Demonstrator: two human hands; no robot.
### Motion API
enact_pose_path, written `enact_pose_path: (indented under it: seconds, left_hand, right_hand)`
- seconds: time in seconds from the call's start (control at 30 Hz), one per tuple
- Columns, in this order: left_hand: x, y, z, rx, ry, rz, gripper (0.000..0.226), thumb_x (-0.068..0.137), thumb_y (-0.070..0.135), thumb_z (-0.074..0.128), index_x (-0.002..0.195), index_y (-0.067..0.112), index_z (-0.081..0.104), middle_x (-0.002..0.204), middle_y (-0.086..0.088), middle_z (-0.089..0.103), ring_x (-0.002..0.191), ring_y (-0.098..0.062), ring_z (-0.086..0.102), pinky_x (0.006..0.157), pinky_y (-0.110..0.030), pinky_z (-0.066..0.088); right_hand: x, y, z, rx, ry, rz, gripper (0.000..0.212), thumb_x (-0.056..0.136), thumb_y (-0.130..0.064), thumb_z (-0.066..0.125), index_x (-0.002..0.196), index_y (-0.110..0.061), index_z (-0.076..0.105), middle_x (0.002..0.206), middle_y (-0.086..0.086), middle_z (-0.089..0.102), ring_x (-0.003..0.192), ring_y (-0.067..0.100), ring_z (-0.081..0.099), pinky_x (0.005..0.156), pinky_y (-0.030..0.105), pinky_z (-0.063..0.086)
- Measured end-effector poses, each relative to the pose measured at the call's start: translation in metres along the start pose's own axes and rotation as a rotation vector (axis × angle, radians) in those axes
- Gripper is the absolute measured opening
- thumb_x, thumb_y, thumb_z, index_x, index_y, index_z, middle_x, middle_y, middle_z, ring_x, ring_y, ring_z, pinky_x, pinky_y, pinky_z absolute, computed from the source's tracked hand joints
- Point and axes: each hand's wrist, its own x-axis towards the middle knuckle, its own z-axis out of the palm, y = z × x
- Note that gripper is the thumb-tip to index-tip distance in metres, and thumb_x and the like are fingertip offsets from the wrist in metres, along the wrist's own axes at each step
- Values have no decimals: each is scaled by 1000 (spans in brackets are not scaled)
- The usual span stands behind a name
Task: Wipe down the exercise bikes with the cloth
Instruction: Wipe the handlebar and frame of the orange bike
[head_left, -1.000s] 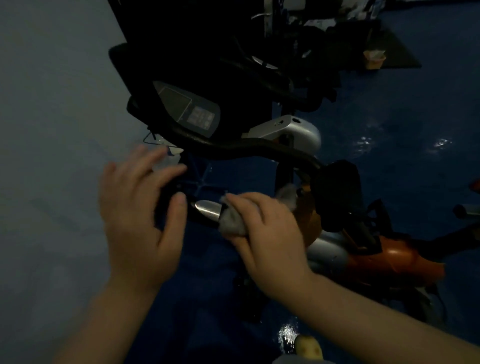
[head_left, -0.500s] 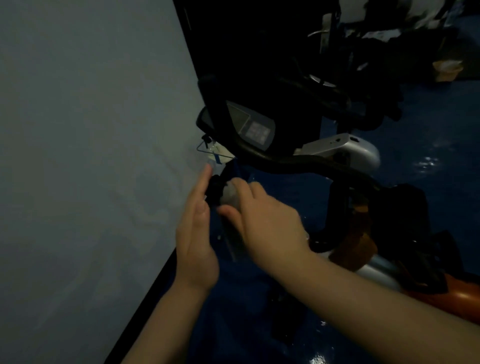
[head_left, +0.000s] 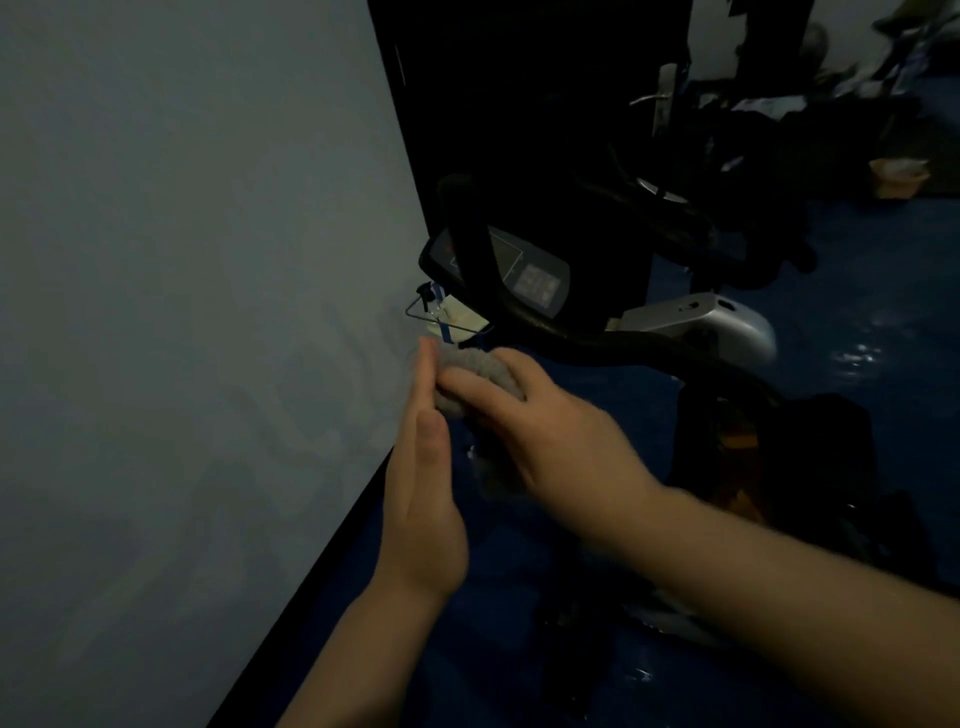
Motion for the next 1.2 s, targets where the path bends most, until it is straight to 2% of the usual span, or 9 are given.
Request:
enact_pose_path:
  seconds: [0.13,0.27,0.4,0.47,0.53,0.63,0.87,1.1,1.2]
  left_hand:
    - [6,-1,-2,-69,8,-45,57,98,44,19,150,22,20,150,23,29,135,13,28,102,-2,27]
    - [5,-3,0,-16,-12,-22,53,99,38,18,149,21,25,149,21,31,135,12,29,104,-3,25]
    - [10,-4,0,105,-39,75,65,98,55,19,148,14,26,153,13,31,139,5,27,108,-5,22]
    - [13,-3,1,128,-57,84,77,91,66,20,148,15,28,153,11,32,140,3,27,110,-9,21]
    - [14,-4,2,122,-58,81,78,90,68,21,148,16,30,153,10,32,140,2,27,112,-11,21]
    - [13,-6,2,125,-55,74,67,94,56,23,147,16,30,153,10,33,140,2,27,112,-10,21]
    - [13,-8,2,94,-71,80,62,94,47,22,148,16,26,153,9,32,139,2,29,113,-13,22]
    - [13,-13,4,71,-21,94,50,101,31,21,147,15,30,152,6,36,138,0,32,115,-21,26]
    - [15,-13,1,146,-33,155,55,98,37,23,145,10,33,151,2,37,139,-4,32,113,-16,25]
  right_hand:
    - [18,-13,1,296,58,139,35,102,-33,29,136,-33,36,119,0,50,94,20,58,73,45,52]
    - [-8,-11,15,4,95,172,55,99,-35,35,148,-33,9,124,4,49,89,21,57,67,38,51]
    - [-57,5,12,-272,34,215,80,89,-24,59,151,-22,9,123,2,53,88,18,55,71,30,47]
    - [-67,4,1,-130,62,262,78,90,-29,59,150,-27,9,127,-13,45,102,7,50,84,23,41]
    - [-62,2,-13,184,96,364,50,91,-46,47,137,-33,36,120,-24,44,105,-5,45,89,16,37]
    - [-28,11,-18,440,270,552,36,88,-50,46,84,-16,58,86,-2,57,79,7,54,72,26,43]
    - [-29,-23,16,-122,255,496,31,99,-36,31,111,-22,56,109,0,59,89,20,58,74,38,48]
    - [11,-37,20,-16,325,509,33,98,-37,25,104,-19,53,88,0,60,72,21,58,57,33,43]
    - [-29,-12,7,-113,156,525,41,96,-45,22,93,-22,57,80,-2,58,65,21,59,52,34,46]
